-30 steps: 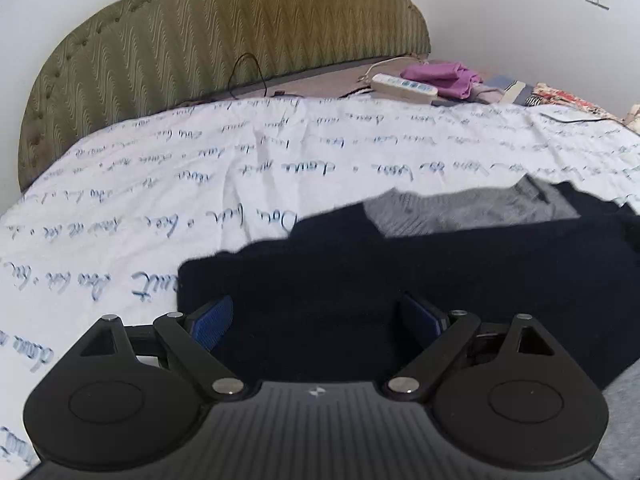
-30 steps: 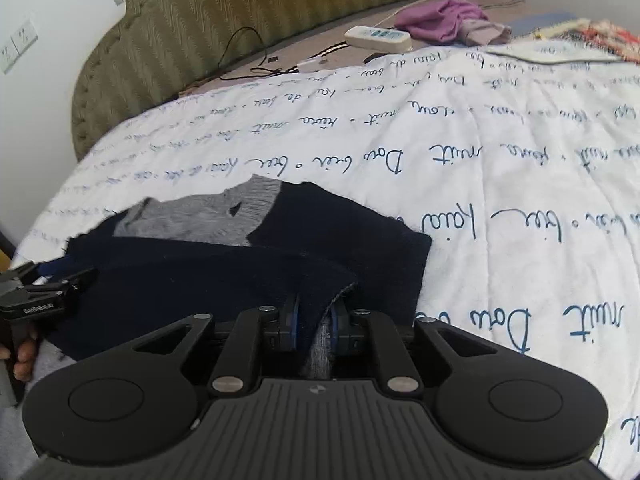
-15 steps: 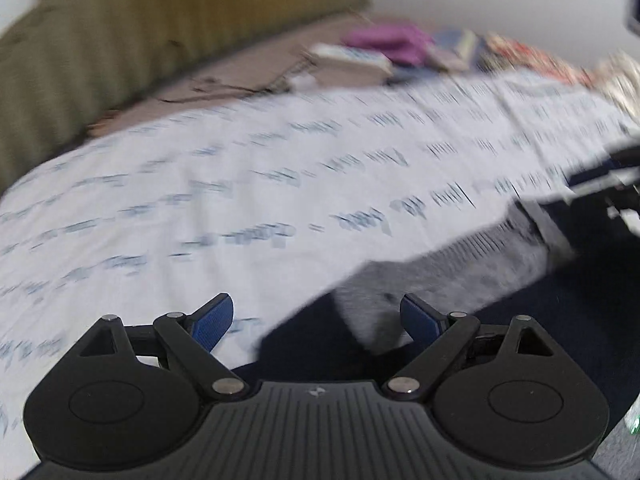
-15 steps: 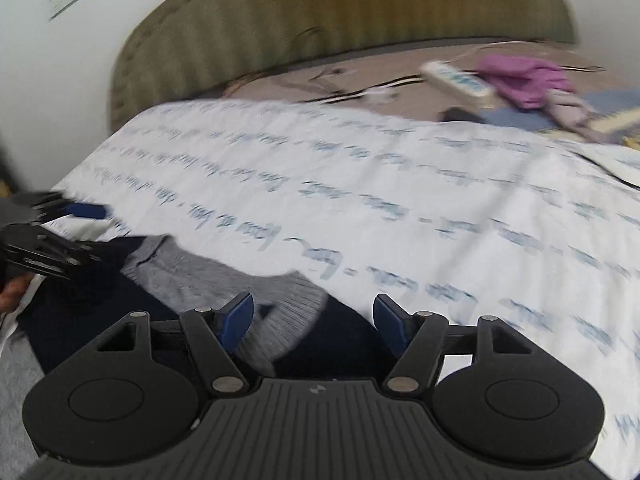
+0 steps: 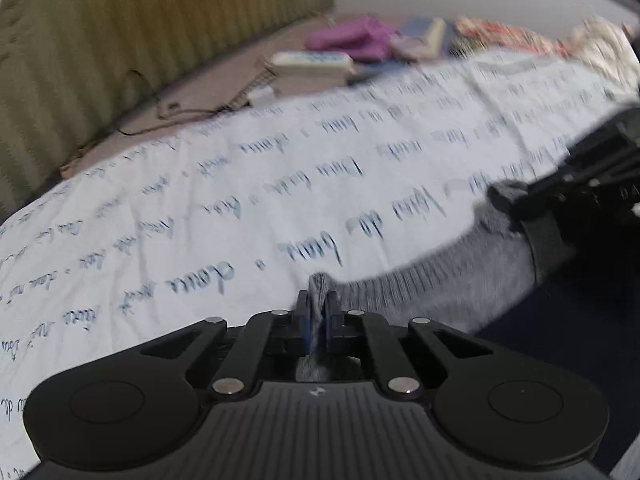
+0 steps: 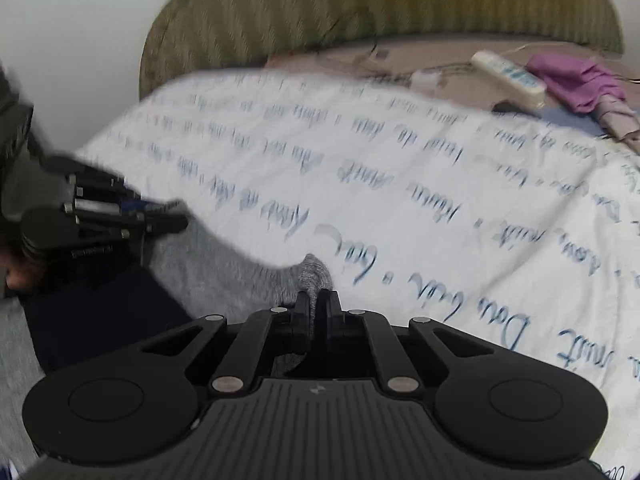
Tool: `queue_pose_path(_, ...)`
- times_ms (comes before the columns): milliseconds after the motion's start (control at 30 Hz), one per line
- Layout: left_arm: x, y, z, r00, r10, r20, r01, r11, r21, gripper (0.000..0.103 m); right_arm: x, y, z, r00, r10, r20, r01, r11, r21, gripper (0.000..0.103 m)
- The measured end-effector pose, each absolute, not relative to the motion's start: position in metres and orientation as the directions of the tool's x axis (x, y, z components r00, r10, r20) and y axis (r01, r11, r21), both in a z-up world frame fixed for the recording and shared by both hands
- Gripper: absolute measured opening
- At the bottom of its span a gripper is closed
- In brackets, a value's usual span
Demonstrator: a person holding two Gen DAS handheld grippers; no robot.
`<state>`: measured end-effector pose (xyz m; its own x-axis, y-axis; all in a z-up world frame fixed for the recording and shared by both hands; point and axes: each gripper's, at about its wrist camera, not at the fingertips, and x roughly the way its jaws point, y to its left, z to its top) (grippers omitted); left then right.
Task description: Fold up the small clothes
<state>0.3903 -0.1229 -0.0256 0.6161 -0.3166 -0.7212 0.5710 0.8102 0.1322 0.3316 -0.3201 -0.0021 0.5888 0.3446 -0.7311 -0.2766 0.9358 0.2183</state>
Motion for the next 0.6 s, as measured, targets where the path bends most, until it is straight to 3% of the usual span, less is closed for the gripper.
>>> queue_pose_path(67,0.398,-0.121,-0.03,0.611,-0.308,-0.729,0.549,0.828,0.11,0.006,0.33,-0.33,-0.002,0.622,0.351,-0.7,-0.23,0.937,0.265,0.01)
queue_pose_path(167,0.391,-0.128,-0.051,0.655,-0.262,-0.708,0.546,0.813,0.204,0.005,0.333,-0.33,-0.027,0.592,0.299,-0.748,-0.195,0.954,0.227,0.009)
queue_pose_path(267,0.382,-0.132,-0.047,0.7,-0.243,-0.672,0.515,0.824,0.239,0.01,0.327,-0.334,-0.029,0.632,0.296,-0.716,-0.139,0.953,0.27,0.029)
queue_pose_path(300,0.376,-0.131,-0.041,0.722,-0.24,-0.649,0.508,0.821,0.261,0.013,0.325,-0.336,-0.025,0.635,0.286,-0.718,-0.111,0.953,0.282,0.048)
queue_pose_path(333,0.368,-0.128,-0.032,0.749,-0.231,-0.622,0.489,0.825,0.282,0.014,0.32,-0.339,-0.018,0.644,0.267,-0.717,-0.077,0.955,0.287,0.061)
queue_pose_path(433,0.327,-0.096,0.005,0.833,-0.213,-0.51,0.394,0.876,0.279,0.049,0.275,-0.349,0.019,0.729,0.23,-0.645,-0.028,0.951,0.307,0.061)
queue_pose_path(500,0.284,-0.056,0.029,0.882,-0.235,-0.408,0.34,0.918,0.205,0.086,0.224,-0.355,0.041,0.761,0.266,-0.592,-0.049,0.933,0.356,0.065)
queue_pose_path(567,0.236,-0.016,0.042,0.901,-0.261,-0.347,0.312,0.945,0.1,0.088,0.165,-0.355,0.052,0.772,0.303,-0.559,-0.071,0.914,0.399,0.071)
queue_pose_path(600,0.214,0.002,0.044,0.893,-0.27,-0.36,0.307,0.951,0.046,0.088,0.137,-0.352,0.055,0.769,0.316,-0.556,-0.079,0.91,0.407,0.072)
